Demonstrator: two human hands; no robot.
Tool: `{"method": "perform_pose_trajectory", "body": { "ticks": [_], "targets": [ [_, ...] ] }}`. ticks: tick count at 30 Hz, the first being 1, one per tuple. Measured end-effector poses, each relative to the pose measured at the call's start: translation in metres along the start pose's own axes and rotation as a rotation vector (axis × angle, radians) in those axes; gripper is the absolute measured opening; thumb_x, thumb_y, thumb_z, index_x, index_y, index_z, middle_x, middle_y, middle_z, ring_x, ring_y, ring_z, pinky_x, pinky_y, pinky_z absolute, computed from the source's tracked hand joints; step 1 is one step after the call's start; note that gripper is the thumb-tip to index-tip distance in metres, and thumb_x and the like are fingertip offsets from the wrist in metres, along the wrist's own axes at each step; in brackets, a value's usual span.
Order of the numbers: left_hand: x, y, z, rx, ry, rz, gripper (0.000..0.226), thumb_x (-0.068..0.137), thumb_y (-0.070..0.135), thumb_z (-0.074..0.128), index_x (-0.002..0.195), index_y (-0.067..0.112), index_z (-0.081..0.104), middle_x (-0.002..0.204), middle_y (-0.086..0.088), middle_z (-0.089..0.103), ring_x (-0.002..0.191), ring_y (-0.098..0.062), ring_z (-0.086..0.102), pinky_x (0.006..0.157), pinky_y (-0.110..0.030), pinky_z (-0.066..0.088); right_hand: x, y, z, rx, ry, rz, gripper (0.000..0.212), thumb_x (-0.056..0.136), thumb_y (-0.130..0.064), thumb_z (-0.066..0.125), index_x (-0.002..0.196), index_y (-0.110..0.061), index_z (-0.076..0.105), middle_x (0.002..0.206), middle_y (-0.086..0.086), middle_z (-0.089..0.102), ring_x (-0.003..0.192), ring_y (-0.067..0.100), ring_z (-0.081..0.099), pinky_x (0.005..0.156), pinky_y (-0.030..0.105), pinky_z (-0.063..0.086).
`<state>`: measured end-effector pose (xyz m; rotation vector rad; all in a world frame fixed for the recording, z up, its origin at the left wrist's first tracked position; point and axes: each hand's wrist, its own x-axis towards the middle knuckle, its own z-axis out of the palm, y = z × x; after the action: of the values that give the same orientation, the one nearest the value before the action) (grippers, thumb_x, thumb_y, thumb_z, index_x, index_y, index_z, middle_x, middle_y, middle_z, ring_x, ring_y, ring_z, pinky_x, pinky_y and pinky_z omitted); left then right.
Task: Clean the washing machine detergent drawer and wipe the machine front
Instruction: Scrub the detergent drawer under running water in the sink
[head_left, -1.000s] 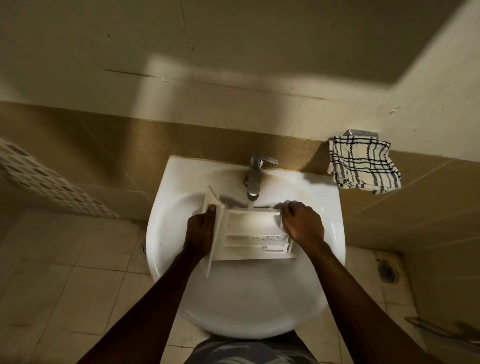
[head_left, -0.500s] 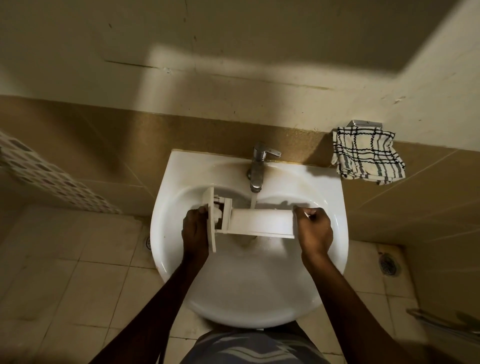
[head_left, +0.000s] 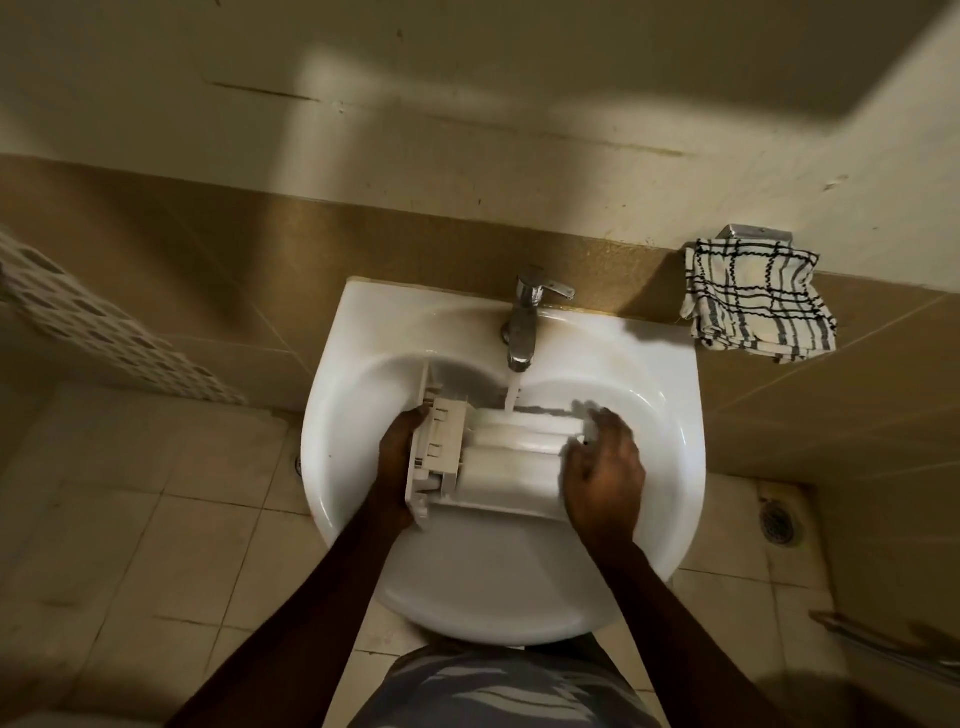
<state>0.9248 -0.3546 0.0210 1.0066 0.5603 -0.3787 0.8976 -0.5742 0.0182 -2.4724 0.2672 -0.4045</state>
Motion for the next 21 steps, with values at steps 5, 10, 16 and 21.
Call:
{"method": "perform_pose_trajectory", "body": {
  "ticks": [5, 10, 16, 21],
  "targets": [
    [0.005, -0.006, -0.004, -0.060, 0.010, -0.007, 0.042, 0.092, 0.040, 0.047, 0.094, 0.012, 0.078, 0.083, -0.019, 0.073, 0.066, -0.026, 0.067, 0.056, -0.032, 0.051, 0.011, -0.012, 0.023, -0.415, -0.287, -0.121, 0.060, 0.099, -0.041, 0.026, 0.143, -0.006, 0.047, 0.147, 0.014, 0.049, 0.140, 0.032, 0.040, 0.113, 0.046, 0.034],
    [0.008, -0.009, -0.010, -0.031, 0.131, 0.012, 0.063, 0.080, 0.050, 0.066, 0.118, 0.000, 0.064, 0.098, -0.024, 0.069, 0.073, -0.032, 0.066, 0.054, -0.032, 0.055, 0.009, -0.060, 0.055, -0.302, -0.507, -0.105, 0.053, 0.101, -0.040, 0.037, 0.145, -0.011, 0.037, 0.141, 0.015, 0.051, 0.133, 0.031, 0.046, 0.108, 0.041, 0.041],
    [0.000, -0.002, 0.000, 0.117, 0.241, 0.184, 0.019, 0.098, 0.008, 0.053, 0.084, 0.005, 0.064, 0.063, -0.002, 0.073, 0.053, -0.015, 0.068, 0.047, -0.023, 0.053, -0.026, -0.049, 0.033, -0.271, -0.532, -0.394, 0.054, 0.103, -0.040, 0.027, 0.151, -0.016, 0.035, 0.155, 0.006, 0.038, 0.145, 0.024, 0.031, 0.118, 0.040, 0.029],
    [0.003, 0.000, -0.002, 0.023, 0.109, 0.093, 0.031, 0.094, 0.027, 0.054, 0.100, 0.001, 0.067, 0.077, -0.017, 0.075, 0.062, -0.026, 0.070, 0.049, -0.030, 0.056, -0.011, 0.000, -0.009, -0.353, -0.463, -0.278, 0.054, 0.103, -0.043, 0.025, 0.152, -0.022, 0.033, 0.156, 0.000, 0.037, 0.146, 0.020, 0.029, 0.118, 0.039, 0.024]
  ]
}}
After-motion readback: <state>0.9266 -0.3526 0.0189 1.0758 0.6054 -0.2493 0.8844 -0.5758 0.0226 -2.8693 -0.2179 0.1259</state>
